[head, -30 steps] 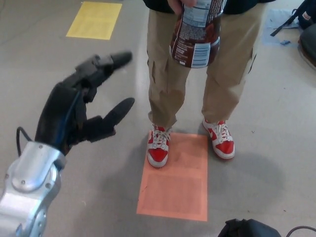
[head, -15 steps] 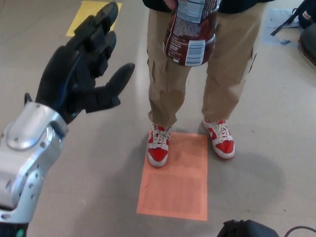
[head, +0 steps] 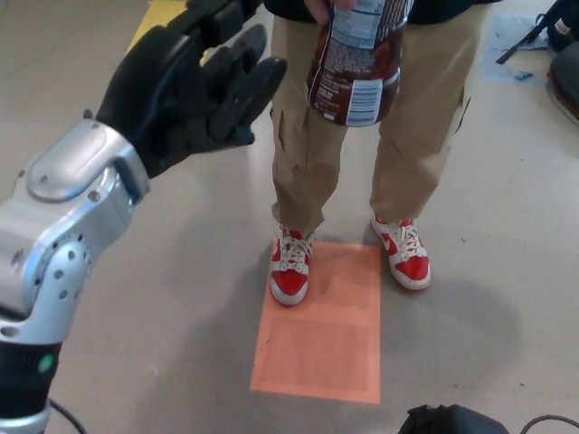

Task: The robot recieved a bottle of protein shake from a person using its left hand and then shake the protein up and down 2 two times and hand it back to the person

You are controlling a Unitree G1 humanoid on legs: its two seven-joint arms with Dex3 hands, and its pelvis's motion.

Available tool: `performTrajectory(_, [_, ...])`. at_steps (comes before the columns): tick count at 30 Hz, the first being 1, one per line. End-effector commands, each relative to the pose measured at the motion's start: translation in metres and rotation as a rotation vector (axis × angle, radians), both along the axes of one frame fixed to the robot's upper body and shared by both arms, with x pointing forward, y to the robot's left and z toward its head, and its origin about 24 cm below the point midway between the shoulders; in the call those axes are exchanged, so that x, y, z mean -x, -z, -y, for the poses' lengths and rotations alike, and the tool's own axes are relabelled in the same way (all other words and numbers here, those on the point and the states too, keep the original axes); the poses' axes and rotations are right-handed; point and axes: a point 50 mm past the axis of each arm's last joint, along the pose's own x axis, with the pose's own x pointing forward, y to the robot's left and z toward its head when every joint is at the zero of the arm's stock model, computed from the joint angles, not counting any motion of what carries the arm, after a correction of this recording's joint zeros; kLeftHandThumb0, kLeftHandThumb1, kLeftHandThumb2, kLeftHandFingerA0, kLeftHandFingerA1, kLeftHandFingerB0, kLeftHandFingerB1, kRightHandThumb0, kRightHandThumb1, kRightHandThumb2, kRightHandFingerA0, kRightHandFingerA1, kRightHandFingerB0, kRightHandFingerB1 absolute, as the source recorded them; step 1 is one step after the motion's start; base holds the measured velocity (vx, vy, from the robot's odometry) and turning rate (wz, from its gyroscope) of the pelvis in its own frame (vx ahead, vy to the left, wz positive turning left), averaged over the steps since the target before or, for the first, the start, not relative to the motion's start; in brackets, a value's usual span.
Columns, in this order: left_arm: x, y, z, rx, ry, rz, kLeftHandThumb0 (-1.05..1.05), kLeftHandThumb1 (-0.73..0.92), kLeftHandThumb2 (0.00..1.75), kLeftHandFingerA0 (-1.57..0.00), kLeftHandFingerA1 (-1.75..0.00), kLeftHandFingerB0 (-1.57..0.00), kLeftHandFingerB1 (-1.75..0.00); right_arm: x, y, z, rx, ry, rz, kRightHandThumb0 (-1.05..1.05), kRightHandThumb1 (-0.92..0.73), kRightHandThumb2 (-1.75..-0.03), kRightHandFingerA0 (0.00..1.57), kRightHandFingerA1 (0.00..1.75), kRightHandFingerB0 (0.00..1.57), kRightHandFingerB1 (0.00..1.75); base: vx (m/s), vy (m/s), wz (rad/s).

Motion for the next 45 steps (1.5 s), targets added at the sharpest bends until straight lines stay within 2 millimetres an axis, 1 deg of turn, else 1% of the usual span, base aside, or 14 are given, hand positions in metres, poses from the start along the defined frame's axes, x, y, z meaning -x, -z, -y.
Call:
performTrajectory(1, [0.013,-0.002,0.047,-0.135,0.359,-0.452,-0.8,0.56,0.62,0.0,-0.02,0.0,0.0,0.018,0.008,0.007,-0.011,0.013,-0.013,-0.5,-0.51,-1.14,1.05,1.04,0.96,0.74,0.0,0.0,0.0])
performTrajectory(16, [0.011,-0.002,0.061,-0.234,0.39,-0.486,-0.84,0.49,0.87,0.0,-0.08,0.0,0.0,0.011,0.005,0.003,-0.014,0.007,-0.003,-0.48,-0.5,-1.14,1.07,1.0,0.97,0.71,0.0,0.0,0.0])
performTrajectory(17, [0.01,-0.002,0.062,-0.237,0.384,-0.492,-0.84,0.58,0.57,0.0,0.0,0.0,0.0,0.01,0.005,0.004,-0.014,0.008,-0.003,-0.48,-0.49,-1.14,1.05,0.9,0.97,0.7,0.0,0.0,0.0])
performTrajectory(19, [0.01,-0.001,0.062,-0.245,0.378,-0.496,-0.84,0.58,0.57,0.0,-0.01,0.0,0.0,0.011,0.005,0.004,-0.006,0.002,0.001,-0.48,-0.48,-1.15,1.06,0.91,0.98,0.7,0.0,0.0,0.0])
performTrajectory(20, [0.009,-0.001,0.062,-0.243,0.369,-0.503,-0.83,0.48,0.86,0.0,-0.06,0.0,0.0,0.01,0.004,0.004,-0.002,-0.003,0.005,-0.49,-0.5,-1.17,1.07,1.02,0.92,0.8,0.0,0.0,0.0])
performTrajectory(23, [0.007,0.0,0.064,-0.246,0.346,-0.529,-0.83,0.48,0.86,0.0,-0.05,0.0,0.0,0.008,0.003,0.003,-0.005,0.002,0.006,-0.47,-0.49,-1.16,1.07,1.0,0.92,0.81,0.0,0.0,0.0])
performTrajectory(24, [0.007,0.0,0.064,-0.247,0.344,-0.535,-0.82,0.57,0.59,0.0,-0.01,0.0,0.0,0.008,0.004,0.003,-0.014,0.009,0.001,-0.47,-0.49,-1.16,1.06,1.0,0.92,0.81,0.0,0.0,0.0])
performTrajectory(27, [0.006,0.001,0.066,-0.256,0.337,-0.543,-0.83,0.48,0.85,0.0,-0.05,0.0,0.0,0.008,0.003,0.004,-0.023,0.013,0.001,-0.46,-0.45,-1.18,1.04,0.9,0.98,0.7,0.0,0.0,0.0])
performTrajectory(33, [0.005,0.009,0.069,-0.269,0.316,-0.555,-0.79,0.54,0.59,0.0,0.0,0.0,0.0,0.011,0.005,0.003,-0.009,0.001,-0.004,-0.47,-0.48,-1.18,1.11,1.04,0.97,0.7,0.0,0.0,0.0])
performTrajectory(34, [0.005,0.01,0.07,-0.274,0.303,-0.541,-0.81,0.48,0.85,0.0,-0.05,0.0,0.0,0.012,0.005,0.003,-0.013,0.006,-0.005,-0.45,-0.48,-1.17,1.05,1.0,0.93,0.82,0.0,0.0,0.0])
performTrajectory(39, [0.005,0.015,0.075,-0.258,0.203,-0.452,-0.79,0.46,0.8,0.0,0.0,0.0,0.0,0.012,0.006,0.002,-0.03,0.024,-0.02,-0.46,-0.49,-1.15,1.06,1.03,0.92,0.82,0.0,0.0,0.0])
performTrajectory(40, [0.005,0.015,0.076,-0.261,0.191,-0.445,-0.77,0.54,0.57,0.0,0.0,0.0,0.0,0.012,0.006,0.002,-0.029,0.024,-0.019,-0.46,-0.49,-1.15,1.08,1.04,0.92,0.82,0.0,0.0,0.0])
performTrajectory(41, [0.004,0.016,0.077,-0.263,0.167,-0.425,-0.79,0.46,0.83,0.0,-0.02,0.0,0.0,0.012,0.007,0.002,-0.03,0.027,-0.02,-0.45,-0.48,-1.15,1.07,1.05,0.93,0.83,0.0,0.0,0.0])
performTrajectory(45, [0.002,0.019,0.08,-0.245,0.097,-0.374,-0.77,0.45,0.82,0.0,-0.01,0.0,0.0,0.012,0.007,0.002,-0.032,0.026,-0.024,-0.46,-0.49,-1.15,1.05,1.02,0.92,0.83,0.0,0.0,0.0])
